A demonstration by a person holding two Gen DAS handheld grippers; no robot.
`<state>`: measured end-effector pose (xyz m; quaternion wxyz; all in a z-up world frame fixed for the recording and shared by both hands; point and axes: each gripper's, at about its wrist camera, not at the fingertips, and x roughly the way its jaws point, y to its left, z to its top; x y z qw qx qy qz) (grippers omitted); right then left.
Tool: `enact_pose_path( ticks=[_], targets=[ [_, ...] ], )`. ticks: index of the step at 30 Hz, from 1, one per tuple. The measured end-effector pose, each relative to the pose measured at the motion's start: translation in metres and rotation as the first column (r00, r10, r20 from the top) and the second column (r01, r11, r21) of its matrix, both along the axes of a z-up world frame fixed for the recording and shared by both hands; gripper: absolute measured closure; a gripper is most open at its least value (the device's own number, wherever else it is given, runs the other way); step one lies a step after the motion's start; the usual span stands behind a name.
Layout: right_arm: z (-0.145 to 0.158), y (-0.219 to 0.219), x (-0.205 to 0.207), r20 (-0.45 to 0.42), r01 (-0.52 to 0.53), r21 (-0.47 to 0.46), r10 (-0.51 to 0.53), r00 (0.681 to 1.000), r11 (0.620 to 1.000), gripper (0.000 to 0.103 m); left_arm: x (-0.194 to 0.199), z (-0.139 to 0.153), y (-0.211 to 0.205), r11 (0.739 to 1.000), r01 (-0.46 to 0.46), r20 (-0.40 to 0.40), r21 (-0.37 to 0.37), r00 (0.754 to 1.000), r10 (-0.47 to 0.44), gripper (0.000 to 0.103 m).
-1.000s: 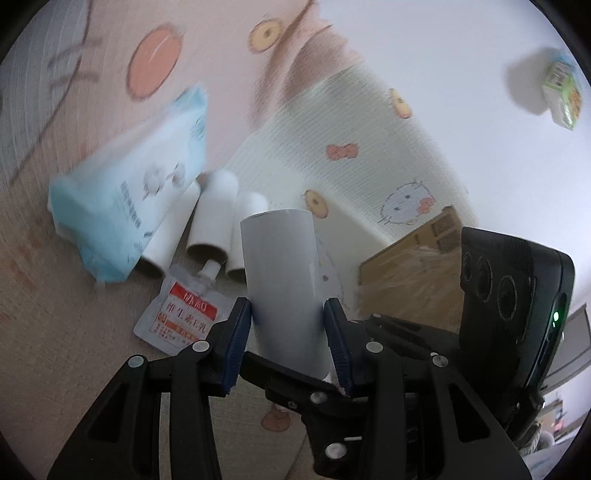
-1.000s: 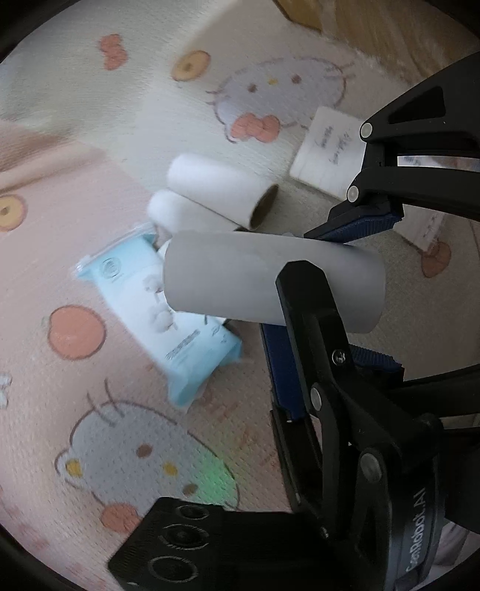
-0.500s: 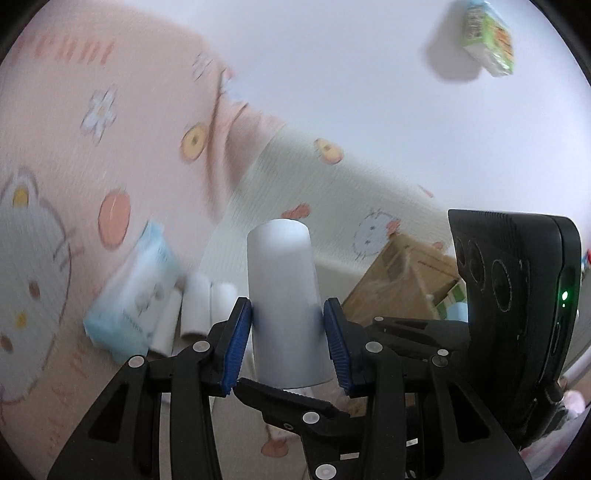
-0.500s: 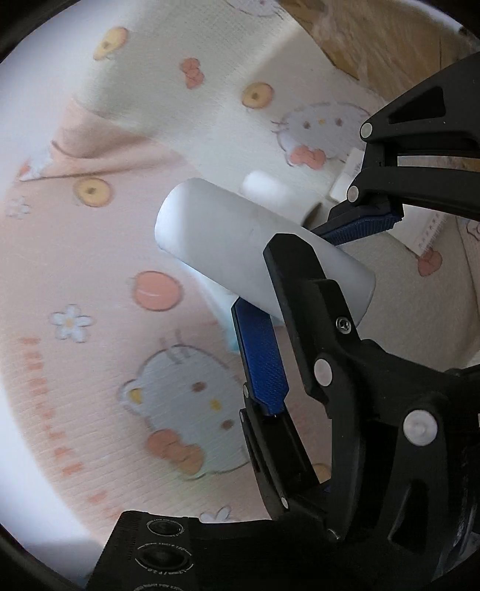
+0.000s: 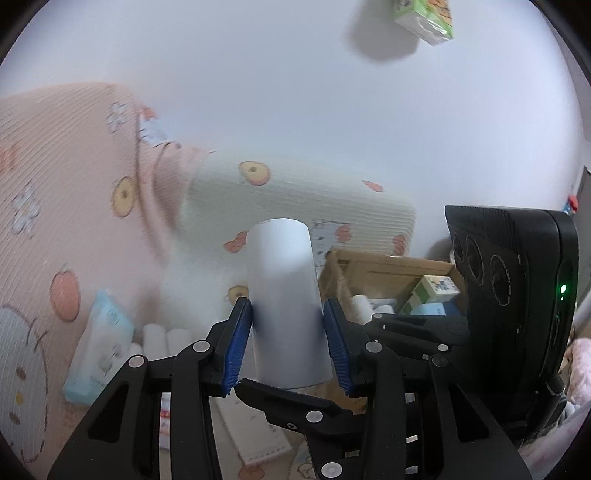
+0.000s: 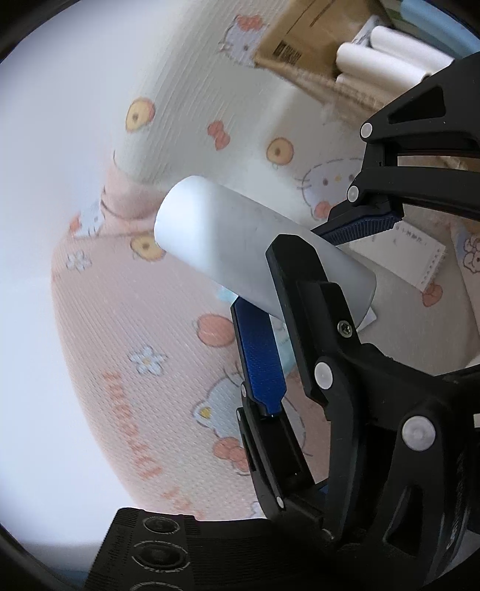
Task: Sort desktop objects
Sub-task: 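Lift the white tube upright with both grippers holding it, then carry the held tube over the cardboard box with both grippers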
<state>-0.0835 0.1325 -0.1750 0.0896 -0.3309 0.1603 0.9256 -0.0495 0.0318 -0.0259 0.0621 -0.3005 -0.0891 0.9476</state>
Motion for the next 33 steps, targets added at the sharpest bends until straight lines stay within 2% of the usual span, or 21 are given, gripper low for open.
enact_pose_path(
  ticks=[10, 18, 24, 30, 33],
  targets=[
    [0.017, 0.032, 0.041, -0.015, 0.108, 0.021, -0.108, 0.994, 0.994, 0.054, -0.026, 0.012, 0.049, 0.994, 0.105, -0.011, -0.032, 0.994, -0.105, 0.059],
    [0.024, 0.048, 0.064, 0.005, 0.166, 0.068, -0.167, 0.986, 0.984, 0.055, -0.042, 0.017, 0.077, 0.984, 0.164, -0.014, -0.061, 0.986, -0.166, 0.059],
    [0.018, 0.07, 0.078, 0.041, 0.199, 0.067, -0.202, 0.978, 0.978, 0.054, -0.066, 0.006, 0.098, 0.971, 0.228, 0.037, -0.067, 0.973, -0.226, 0.059],
    [0.002, 0.094, 0.091, 0.104, 0.236, -0.034, -0.231, 0.967, 0.971, 0.054, -0.086, -0.01, 0.112, 0.962, 0.274, 0.122, -0.005, 0.955, -0.271, 0.059],
    [-0.001, 0.104, 0.097, 0.129, 0.25, -0.048, -0.243, 0.962, 0.967, 0.054, -0.094, -0.014, 0.121, 0.955, 0.297, 0.145, 0.0, 0.945, -0.294, 0.059]
  ],
)
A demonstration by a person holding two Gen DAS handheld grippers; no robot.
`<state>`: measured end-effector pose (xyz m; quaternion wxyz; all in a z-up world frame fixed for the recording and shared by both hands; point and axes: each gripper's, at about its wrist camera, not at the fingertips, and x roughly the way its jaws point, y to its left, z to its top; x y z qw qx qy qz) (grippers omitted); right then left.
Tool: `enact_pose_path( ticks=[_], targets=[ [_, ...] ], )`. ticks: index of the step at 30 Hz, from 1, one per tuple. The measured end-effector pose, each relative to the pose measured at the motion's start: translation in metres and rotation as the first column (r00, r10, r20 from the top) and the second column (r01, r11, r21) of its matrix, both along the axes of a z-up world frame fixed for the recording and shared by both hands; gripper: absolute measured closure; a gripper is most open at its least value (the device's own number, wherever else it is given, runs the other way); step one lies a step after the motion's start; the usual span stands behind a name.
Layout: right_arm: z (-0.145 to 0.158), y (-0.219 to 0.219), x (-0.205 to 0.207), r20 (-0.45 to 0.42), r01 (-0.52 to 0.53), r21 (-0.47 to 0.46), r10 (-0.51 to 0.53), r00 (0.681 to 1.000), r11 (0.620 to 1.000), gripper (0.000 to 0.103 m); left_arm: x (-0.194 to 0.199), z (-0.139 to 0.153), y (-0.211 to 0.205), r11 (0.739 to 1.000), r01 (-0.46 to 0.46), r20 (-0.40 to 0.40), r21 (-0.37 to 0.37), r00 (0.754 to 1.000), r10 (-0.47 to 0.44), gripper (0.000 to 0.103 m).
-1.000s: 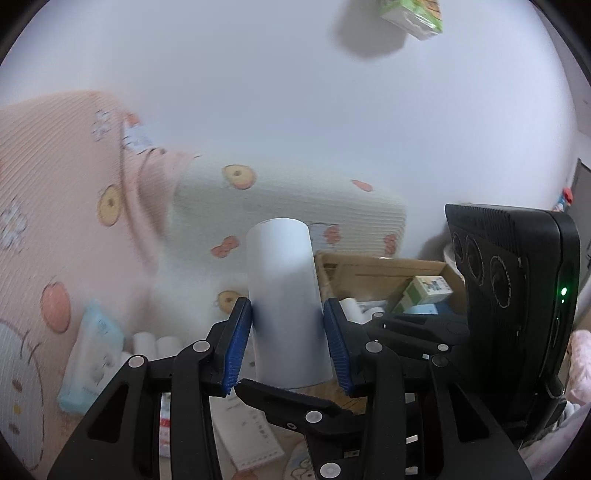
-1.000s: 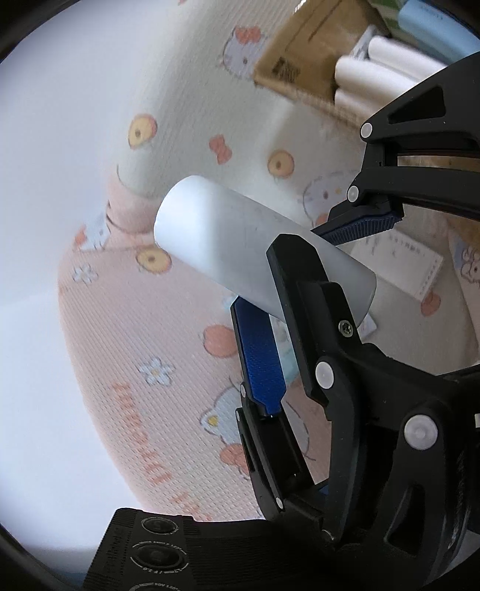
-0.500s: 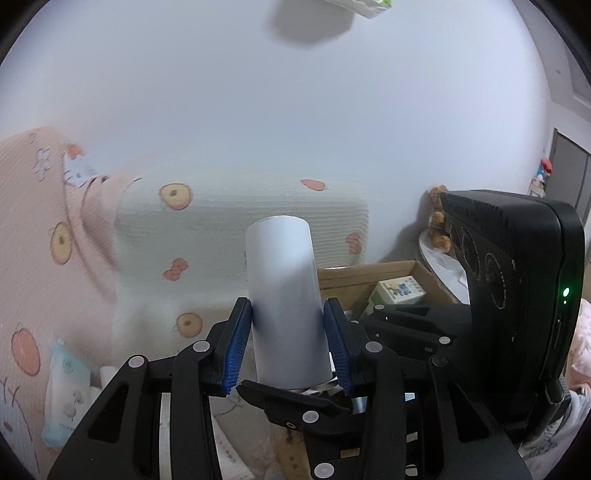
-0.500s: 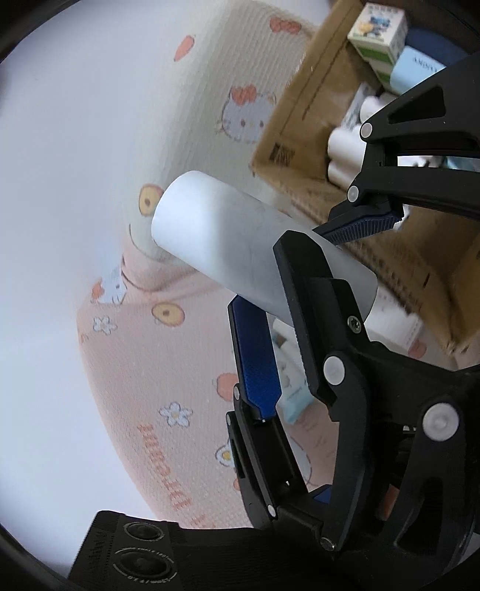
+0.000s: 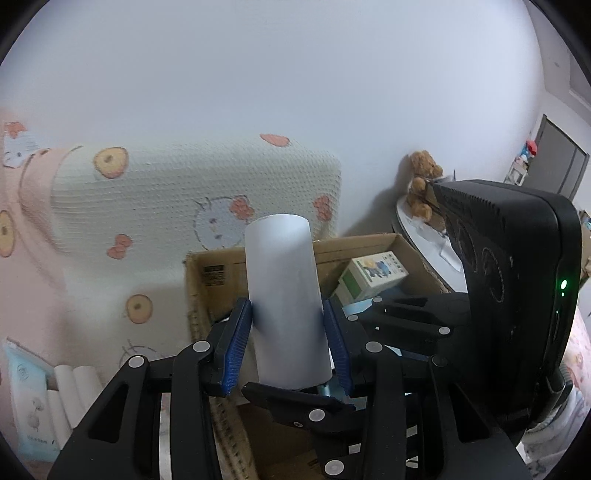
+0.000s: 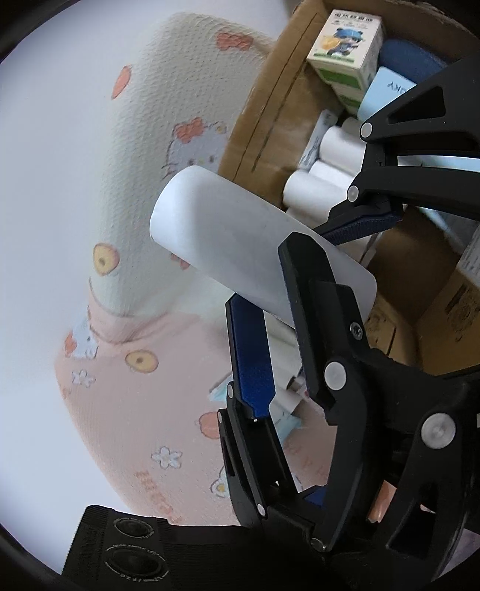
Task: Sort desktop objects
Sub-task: 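Carry the held tube over the cardboard box with both grippers, then lower the tube into the box beside the other tubes and open both grippers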
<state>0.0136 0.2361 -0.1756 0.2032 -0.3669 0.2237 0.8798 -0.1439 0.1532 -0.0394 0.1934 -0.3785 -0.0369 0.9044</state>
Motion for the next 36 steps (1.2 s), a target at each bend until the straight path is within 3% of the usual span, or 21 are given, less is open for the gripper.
enact_pose_path(
  ticks=[5, 11, 18, 26, 30, 33, 36],
  targets=[
    [-0.01, 0.011, 0.01, 0.039, 0.016, -0.002, -0.016, 0.999, 1.0, 0.054, -0.013, -0.01, 0.018, 0.999, 0.036, 0.04, -0.028, 0.999, -0.035, 0.059],
    [-0.025, 0.027, 0.015, 0.09, 0.036, -0.036, -0.033, 0.995, 0.999, 0.054, -0.033, -0.028, 0.029, 0.999, 0.053, 0.122, -0.006, 0.991, -0.052, 0.059],
    [-0.048, 0.051, 0.014, 0.131, 0.06, -0.166, -0.038, 0.991, 0.984, 0.054, -0.064, -0.057, 0.026, 0.994, 0.027, 0.281, 0.106, 0.958, -0.056, 0.059],
    [-0.051, 0.057, 0.019, 0.179, 0.101, -0.147, -0.074, 0.981, 0.984, 0.054, -0.076, -0.066, 0.031, 0.988, 0.004, 0.361, 0.157, 0.931, -0.061, 0.059],
    [-0.058, 0.056, 0.022, 0.252, 0.123, -0.173, -0.077, 0.965, 0.977, 0.054, -0.077, -0.074, 0.04, 0.993, -0.007, 0.399, 0.12, 0.916, -0.042, 0.064],
    [-0.068, 0.059, 0.02, 0.293, 0.151, -0.216, -0.083, 0.952, 0.965, 0.054, -0.077, -0.082, 0.048, 0.999, 0.0, 0.407, 0.047, 0.913, -0.019, 0.07],
    [-0.073, 0.062, 0.02, 0.299, 0.161, -0.223, -0.089, 0.95, 0.961, 0.054, -0.08, -0.086, 0.046, 0.998, -0.01, 0.422, 0.061, 0.906, -0.017, 0.07]
  ],
)
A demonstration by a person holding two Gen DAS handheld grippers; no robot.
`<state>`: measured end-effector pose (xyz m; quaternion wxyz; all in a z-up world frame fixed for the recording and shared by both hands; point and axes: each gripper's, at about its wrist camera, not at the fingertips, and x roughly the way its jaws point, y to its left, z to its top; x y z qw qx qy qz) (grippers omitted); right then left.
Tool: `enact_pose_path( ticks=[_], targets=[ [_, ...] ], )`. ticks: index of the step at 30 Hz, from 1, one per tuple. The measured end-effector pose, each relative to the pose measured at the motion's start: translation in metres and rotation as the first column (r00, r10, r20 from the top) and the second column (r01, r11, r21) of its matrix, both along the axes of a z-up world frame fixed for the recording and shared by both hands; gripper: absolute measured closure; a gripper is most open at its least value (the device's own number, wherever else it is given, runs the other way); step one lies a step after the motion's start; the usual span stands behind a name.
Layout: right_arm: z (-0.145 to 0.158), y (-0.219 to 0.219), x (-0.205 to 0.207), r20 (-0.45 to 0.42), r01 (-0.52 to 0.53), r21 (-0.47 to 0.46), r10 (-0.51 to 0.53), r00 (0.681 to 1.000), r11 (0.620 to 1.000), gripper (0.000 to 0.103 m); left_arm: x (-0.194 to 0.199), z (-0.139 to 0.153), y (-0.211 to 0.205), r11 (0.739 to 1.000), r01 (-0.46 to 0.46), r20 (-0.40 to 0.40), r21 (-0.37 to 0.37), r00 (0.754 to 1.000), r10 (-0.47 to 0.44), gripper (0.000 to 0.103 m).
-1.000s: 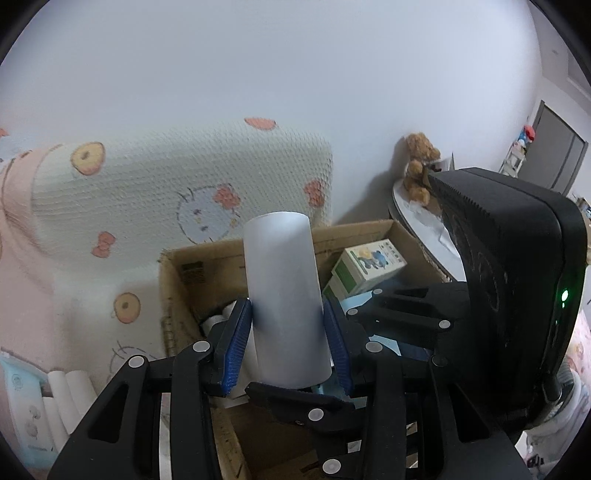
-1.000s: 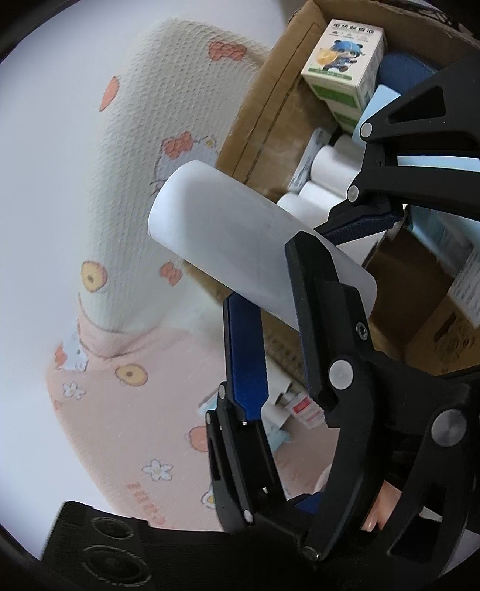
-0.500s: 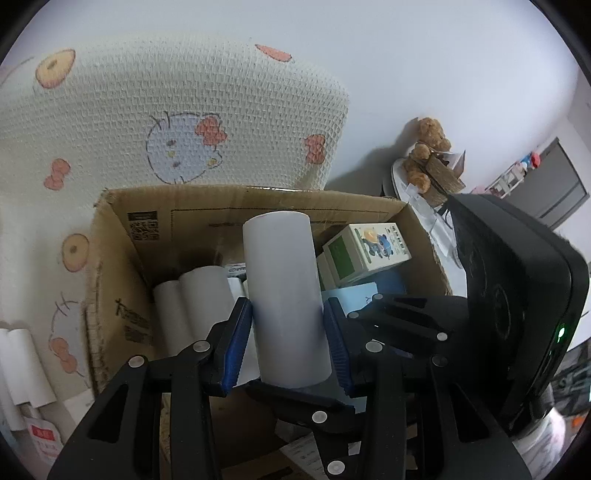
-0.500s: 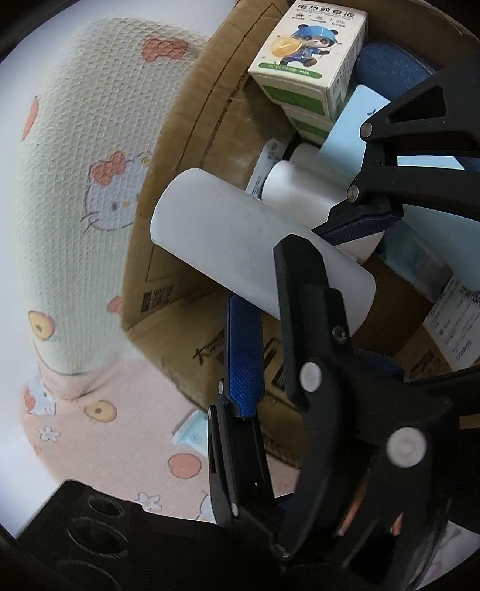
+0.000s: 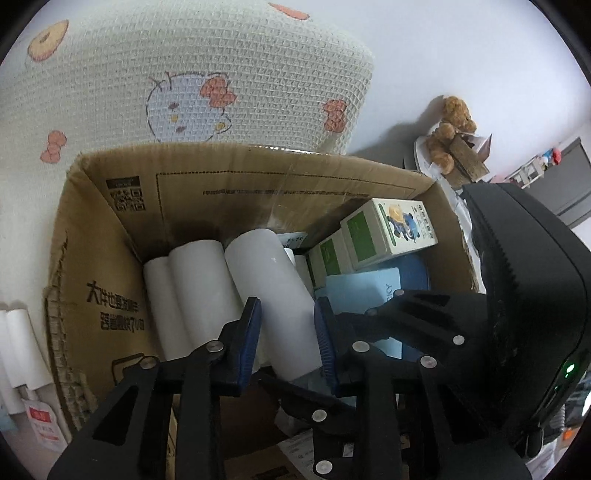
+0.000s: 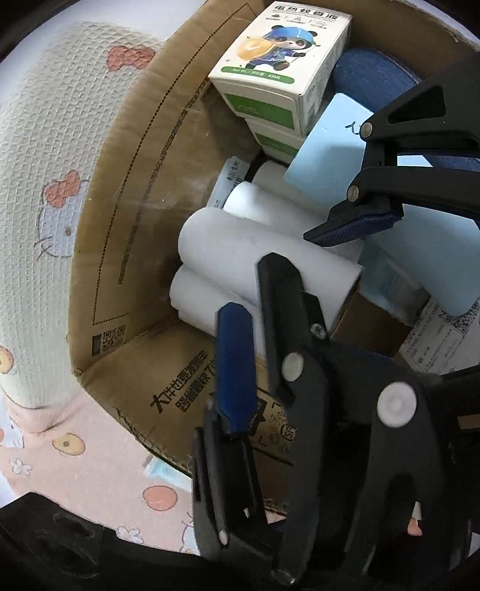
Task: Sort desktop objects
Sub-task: 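Lower the tube into the box beside the other tubes and open both grippers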
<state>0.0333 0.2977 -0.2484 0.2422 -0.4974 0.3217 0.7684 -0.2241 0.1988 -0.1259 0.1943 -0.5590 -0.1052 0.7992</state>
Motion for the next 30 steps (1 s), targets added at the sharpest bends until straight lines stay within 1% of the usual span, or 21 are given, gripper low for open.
enact_pose_path(
  ticks=[5, 7, 10, 11, 14, 17, 18, 21, 24, 27, 28, 30],
  targets=[
    [-0.003, 0.005, 0.004, -0.021, 0.011, -0.022, -0.011, 1.0, 1.0, 0.054, 0.0, 0.0, -0.006, 1.0, -0.007, 0.014, 0.008, 1.0, 0.007, 0.07],
    [-0.002, 0.006, 0.004, -0.02, 0.021, -0.031, -0.021, 1.0, 0.999, 0.054, 0.002, 0.001, -0.005, 1.0, -0.006, 0.004, -0.022, 1.0, 0.006, 0.071],
    [0.001, 0.006, 0.006, -0.012, 0.033, -0.022, -0.033, 0.999, 0.999, 0.054, 0.003, -0.004, 0.001, 0.993, 0.007, 0.003, -0.121, 1.0, -0.006, 0.075],
    [0.004, 0.006, 0.007, -0.006, 0.046, -0.006, -0.046, 0.999, 0.999, 0.054, 0.002, -0.007, 0.001, 0.993, 0.01, 0.008, -0.121, 1.0, -0.009, 0.076],
    [0.011, 0.004, 0.01, 0.029, 0.063, 0.023, -0.064, 0.998, 0.998, 0.054, -0.001, -0.01, -0.004, 0.997, -0.005, 0.021, -0.077, 1.0, 0.007, 0.076],
    [0.013, -0.001, 0.015, 0.028, 0.062, 0.002, -0.062, 0.998, 0.998, 0.054, -0.001, -0.009, -0.009, 0.998, -0.026, 0.015, -0.065, 1.0, 0.027, 0.077],
    [0.015, -0.007, 0.011, 0.03, 0.062, -0.002, -0.062, 0.998, 0.998, 0.054, 0.001, -0.007, -0.01, 0.997, -0.025, 0.009, -0.067, 1.0, 0.026, 0.077],
    [0.016, -0.021, 0.015, 0.072, 0.042, 0.007, -0.043, 0.996, 0.999, 0.054, 0.008, 0.001, -0.009, 0.996, 0.006, -0.023, -0.087, 1.0, -0.008, 0.077],
    [0.017, -0.039, 0.015, 0.134, -0.017, 0.032, 0.013, 0.991, 0.999, 0.054, 0.017, 0.009, -0.008, 0.988, 0.064, -0.009, -0.14, 0.998, -0.066, 0.077],
    [0.013, -0.05, 0.01, 0.139, -0.078, 0.018, 0.075, 0.988, 0.997, 0.054, 0.026, 0.013, -0.011, 0.983, 0.1, 0.015, -0.154, 0.995, -0.099, 0.08],
    [0.011, -0.051, 0.009, 0.135, -0.082, 0.021, 0.079, 0.988, 0.996, 0.054, 0.027, 0.013, -0.012, 0.982, 0.104, 0.021, -0.156, 0.995, -0.102, 0.08],
    [0.007, -0.048, 0.009, 0.136, -0.059, 0.016, 0.056, 0.989, 0.998, 0.054, 0.027, 0.011, -0.01, 0.982, 0.108, 0.038, -0.153, 0.994, -0.103, 0.081]
  ],
)
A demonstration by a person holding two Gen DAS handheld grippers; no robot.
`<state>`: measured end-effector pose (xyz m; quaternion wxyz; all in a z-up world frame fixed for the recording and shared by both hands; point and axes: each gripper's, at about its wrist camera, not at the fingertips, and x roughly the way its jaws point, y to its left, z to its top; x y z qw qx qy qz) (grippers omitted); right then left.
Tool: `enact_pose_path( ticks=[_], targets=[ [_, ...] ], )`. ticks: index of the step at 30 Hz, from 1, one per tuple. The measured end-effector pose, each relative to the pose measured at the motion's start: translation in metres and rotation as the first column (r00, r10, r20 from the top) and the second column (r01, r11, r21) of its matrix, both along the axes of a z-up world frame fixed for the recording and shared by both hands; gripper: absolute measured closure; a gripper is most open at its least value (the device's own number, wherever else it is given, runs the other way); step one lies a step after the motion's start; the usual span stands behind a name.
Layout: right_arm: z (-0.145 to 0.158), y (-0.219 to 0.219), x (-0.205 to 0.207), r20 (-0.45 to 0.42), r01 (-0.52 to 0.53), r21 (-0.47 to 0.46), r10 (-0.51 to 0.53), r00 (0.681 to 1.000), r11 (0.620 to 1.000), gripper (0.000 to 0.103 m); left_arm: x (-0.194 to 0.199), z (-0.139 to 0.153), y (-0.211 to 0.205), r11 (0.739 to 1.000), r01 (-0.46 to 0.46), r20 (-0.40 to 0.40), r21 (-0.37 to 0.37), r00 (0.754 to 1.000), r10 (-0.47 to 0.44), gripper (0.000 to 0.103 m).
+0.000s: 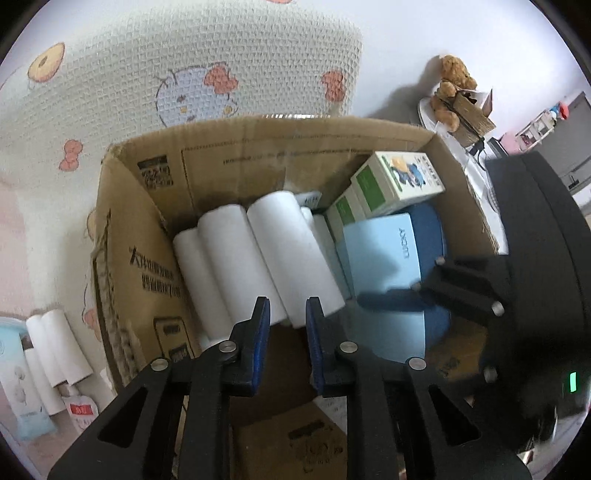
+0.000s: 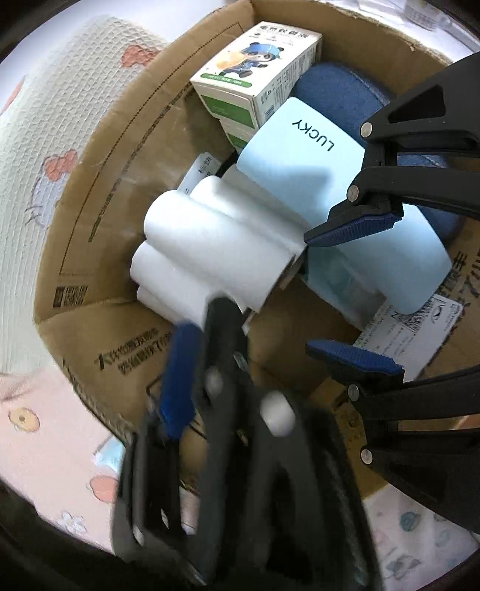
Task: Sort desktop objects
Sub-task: 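Lower the tube into the box beside the other tubes and open both grippers, then withdraw both open grippers up and away from the box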
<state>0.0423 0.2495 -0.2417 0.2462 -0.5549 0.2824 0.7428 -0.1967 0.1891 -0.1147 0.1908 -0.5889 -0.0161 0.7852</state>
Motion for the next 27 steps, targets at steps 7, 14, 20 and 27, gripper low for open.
enact_pose_path(
  ticks=[7, 14, 20, 27],
  targets=[
    [-0.009, 0.02, 0.001, -0.038, 0.099, -0.037, -0.1, 0.994, 0.994, 0.054, 0.005, -0.005, -0.008, 1.0, 0.0, -0.021, -0.004, 1.0, 0.0, 0.084],
    [-0.01, 0.019, 0.0, -0.025, 0.122, -0.015, -0.123, 0.992, 0.992, 0.054, 0.011, 0.005, -0.02, 1.0, -0.007, -0.059, 0.013, 0.998, 0.008, 0.084],
    [-0.005, -0.004, 0.0, 0.037, 0.068, 0.029, -0.069, 0.997, 0.997, 0.054, 0.024, 0.012, -0.024, 1.0, 0.022, -0.09, -0.005, 0.996, -0.022, 0.084],
    [-0.005, -0.005, -0.007, 0.1, 0.039, 0.131, -0.052, 0.994, 0.991, 0.054, 0.027, 0.01, -0.026, 1.0, 0.022, -0.089, -0.018, 0.996, -0.024, 0.083]
  ],
)
